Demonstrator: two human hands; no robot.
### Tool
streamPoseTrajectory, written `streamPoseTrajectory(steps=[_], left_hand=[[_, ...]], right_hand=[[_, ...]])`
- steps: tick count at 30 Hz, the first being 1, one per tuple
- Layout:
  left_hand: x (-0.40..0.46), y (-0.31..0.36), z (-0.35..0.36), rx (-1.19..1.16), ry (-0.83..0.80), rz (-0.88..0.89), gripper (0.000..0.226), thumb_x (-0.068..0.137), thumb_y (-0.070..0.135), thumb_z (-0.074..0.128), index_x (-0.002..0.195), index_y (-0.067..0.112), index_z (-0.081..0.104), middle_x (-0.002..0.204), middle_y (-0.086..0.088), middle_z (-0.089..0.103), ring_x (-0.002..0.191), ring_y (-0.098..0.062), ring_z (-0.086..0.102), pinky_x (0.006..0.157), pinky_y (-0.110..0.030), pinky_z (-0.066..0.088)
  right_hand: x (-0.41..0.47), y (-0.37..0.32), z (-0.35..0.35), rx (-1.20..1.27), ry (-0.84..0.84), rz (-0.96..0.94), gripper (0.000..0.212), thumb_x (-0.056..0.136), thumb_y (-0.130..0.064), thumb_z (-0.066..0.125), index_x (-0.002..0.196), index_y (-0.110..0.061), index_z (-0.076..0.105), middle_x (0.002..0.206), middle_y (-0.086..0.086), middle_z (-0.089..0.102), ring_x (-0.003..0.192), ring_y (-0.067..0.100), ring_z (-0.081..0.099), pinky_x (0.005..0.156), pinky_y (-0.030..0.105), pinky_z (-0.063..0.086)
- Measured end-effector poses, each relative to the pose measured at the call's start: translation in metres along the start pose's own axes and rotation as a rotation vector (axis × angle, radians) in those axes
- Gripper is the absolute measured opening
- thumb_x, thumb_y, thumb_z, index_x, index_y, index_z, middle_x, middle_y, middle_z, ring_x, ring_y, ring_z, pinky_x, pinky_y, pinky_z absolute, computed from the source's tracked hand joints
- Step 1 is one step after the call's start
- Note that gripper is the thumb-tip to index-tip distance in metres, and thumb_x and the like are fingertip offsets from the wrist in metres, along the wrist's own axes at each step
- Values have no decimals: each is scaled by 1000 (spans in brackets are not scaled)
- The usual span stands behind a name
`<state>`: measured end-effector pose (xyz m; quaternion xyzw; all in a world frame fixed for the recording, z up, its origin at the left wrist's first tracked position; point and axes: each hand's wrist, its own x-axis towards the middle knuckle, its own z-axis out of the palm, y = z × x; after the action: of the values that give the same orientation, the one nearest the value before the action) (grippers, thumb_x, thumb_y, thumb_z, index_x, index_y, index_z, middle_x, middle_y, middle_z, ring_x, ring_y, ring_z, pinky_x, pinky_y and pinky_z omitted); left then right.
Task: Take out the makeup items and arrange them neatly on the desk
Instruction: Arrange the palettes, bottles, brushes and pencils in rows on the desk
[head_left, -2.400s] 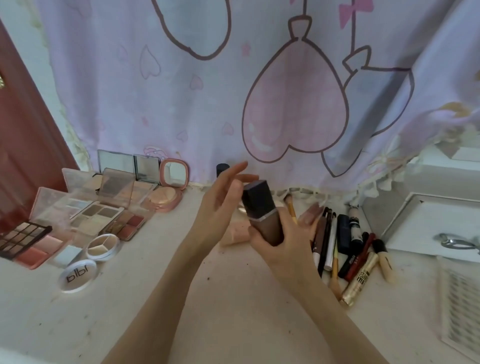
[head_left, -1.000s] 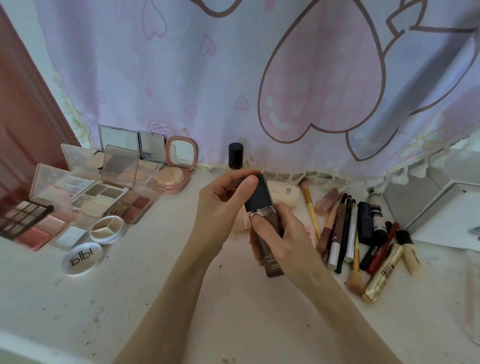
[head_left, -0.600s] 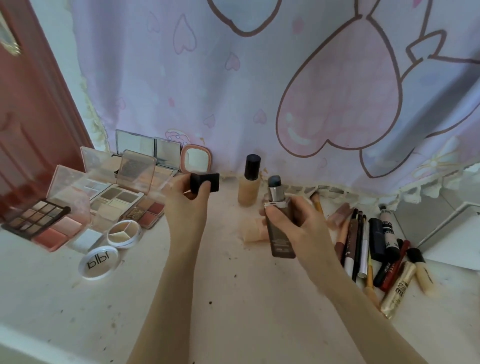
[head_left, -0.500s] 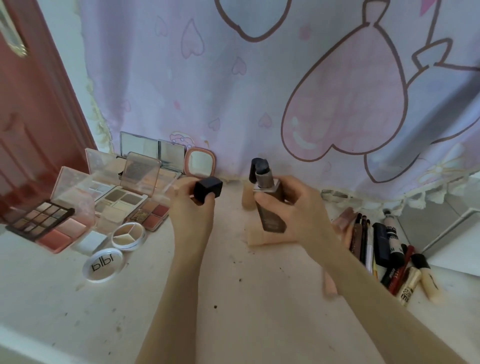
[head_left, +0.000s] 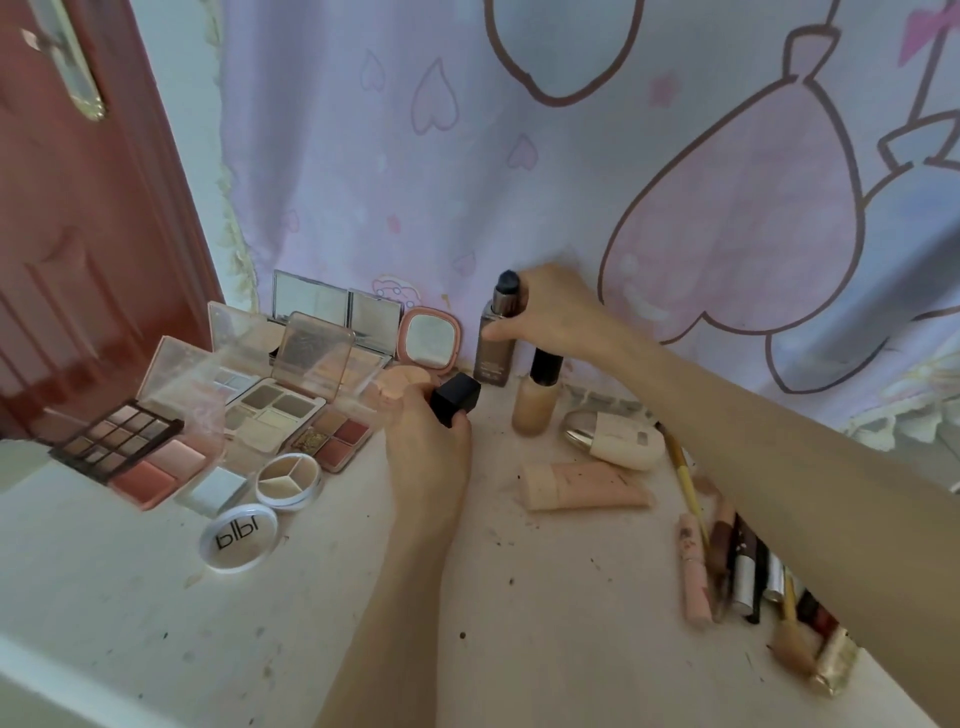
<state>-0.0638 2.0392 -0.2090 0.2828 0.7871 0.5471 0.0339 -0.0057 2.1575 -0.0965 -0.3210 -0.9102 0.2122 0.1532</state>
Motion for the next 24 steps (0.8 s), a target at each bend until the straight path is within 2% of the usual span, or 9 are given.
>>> streamPoseTrajectory(steps=[5,9,13,16,20,24], left_hand=[[0,0,6,26,-38,-28,33,84,13,61,115,6,53,106,-13,60,99,-28,53,83,-37,43],[0,-1,8,31,-42,-24,33,84,13,61,115,6,53,105,-11,61,98,-26,53,79,-31,40],[-1,-2,10,39,-44,-34,32,85,14,61,115,7,52,109,-10,61,101,-25,53,79,-26,36],[-2,-1,14,69,-59,-46,30,85,14,61,113,7,52,113,-10,58,103,-25,53,80,-28,38],[-3,2,21,98,-92,-28,27,85,16,62,109,7,52,113,-11,56,100,-24,51,74,-24,35],[1,4,29,95,-118,13,28,85,17,63,104,5,49,109,-12,56,98,-26,52,71,-23,31]], right_hand=[[-1,19,12,-91,-33,62,32,70,-32,74,65,-19,45,65,-1,50,63,18,50,53,29,36],[-8,29,21,-75,-4,77,35,70,-35,71,59,-27,39,62,-6,47,59,14,45,49,26,28],[-9,32,21,-79,-15,67,32,71,-34,70,61,-25,41,65,-3,50,62,16,47,49,27,29],[-13,36,16,-101,-26,52,29,72,-31,71,66,-18,46,67,-1,49,64,17,47,49,27,31],[-19,44,11,-61,-45,87,34,72,-28,74,86,-3,57,79,9,59,65,19,49,55,29,36],[-21,43,9,-32,-70,109,31,71,-22,75,88,-4,57,80,8,58,68,19,51,53,28,36]])
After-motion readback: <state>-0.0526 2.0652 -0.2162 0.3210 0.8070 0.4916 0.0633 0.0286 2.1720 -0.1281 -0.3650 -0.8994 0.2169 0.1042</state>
